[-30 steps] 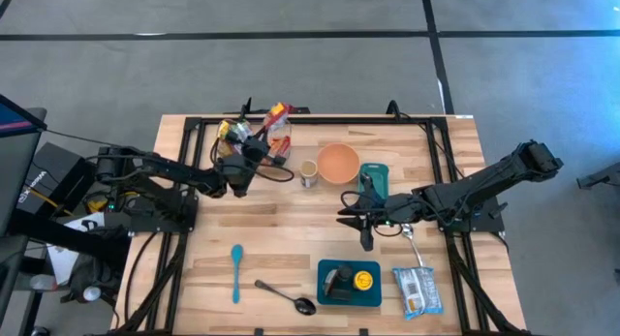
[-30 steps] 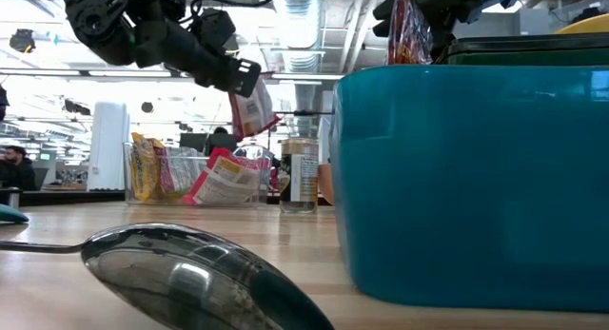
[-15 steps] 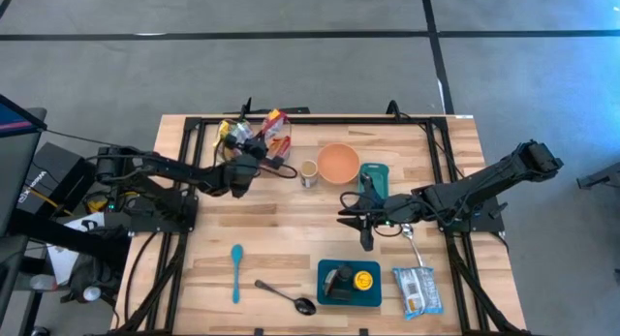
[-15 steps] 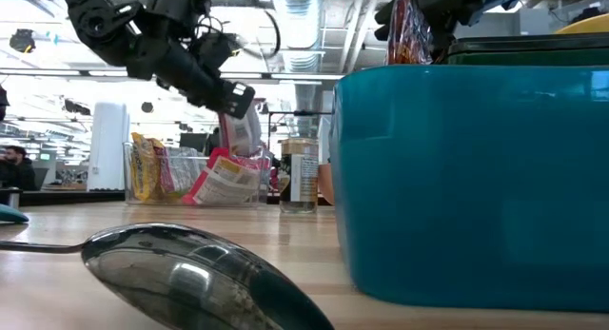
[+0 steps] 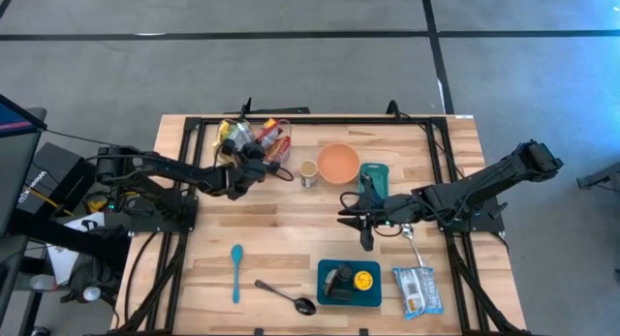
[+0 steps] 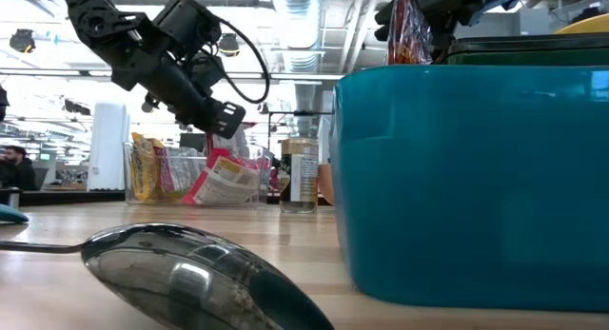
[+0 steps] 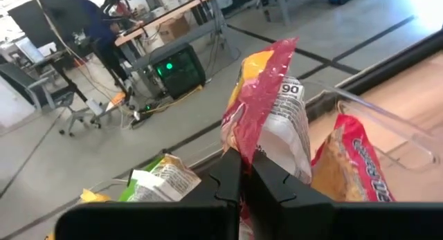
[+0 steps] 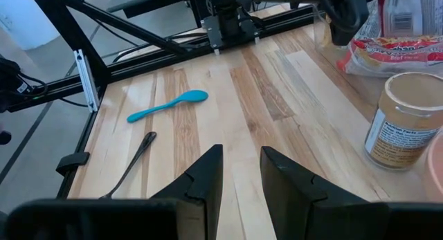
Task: Pick & Place Food Item
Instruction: Put the red noodle pack into the transparent bin
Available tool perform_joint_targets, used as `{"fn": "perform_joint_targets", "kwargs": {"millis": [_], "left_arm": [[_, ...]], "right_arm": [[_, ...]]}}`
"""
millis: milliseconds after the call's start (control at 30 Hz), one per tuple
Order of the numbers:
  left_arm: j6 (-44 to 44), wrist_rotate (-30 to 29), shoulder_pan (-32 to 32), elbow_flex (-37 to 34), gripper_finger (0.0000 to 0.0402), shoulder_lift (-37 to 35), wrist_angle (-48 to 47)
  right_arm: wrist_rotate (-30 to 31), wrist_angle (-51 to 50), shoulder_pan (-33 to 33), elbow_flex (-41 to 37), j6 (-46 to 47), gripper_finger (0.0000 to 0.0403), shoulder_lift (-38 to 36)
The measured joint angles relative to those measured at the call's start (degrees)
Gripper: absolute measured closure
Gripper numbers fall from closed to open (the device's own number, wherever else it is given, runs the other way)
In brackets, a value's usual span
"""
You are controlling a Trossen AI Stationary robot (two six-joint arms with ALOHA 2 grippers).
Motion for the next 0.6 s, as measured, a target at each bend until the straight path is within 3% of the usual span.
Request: {"fn": "perform_joint_targets", "kwargs": {"millis": [100,267,600], "left_arm": [[-0.9,0.7,-0.8,0.0,0.0399,0.0,0.0],[-5.4,7.7,-0.2,0.0,0.0399,0.0,-4.0],[-7.9,7.8,0.6,0.0,0.0398,0.0,-7.0]], "right_arm": [[0.0,0.0,0.0,0.0,-0.1,0.031,0.0],[0.0,0.0,0.0,0.0,-0.1,0.031,0.0],[0.0,0.0,0.0,0.0,-0.1,0.031,0.0]]}}
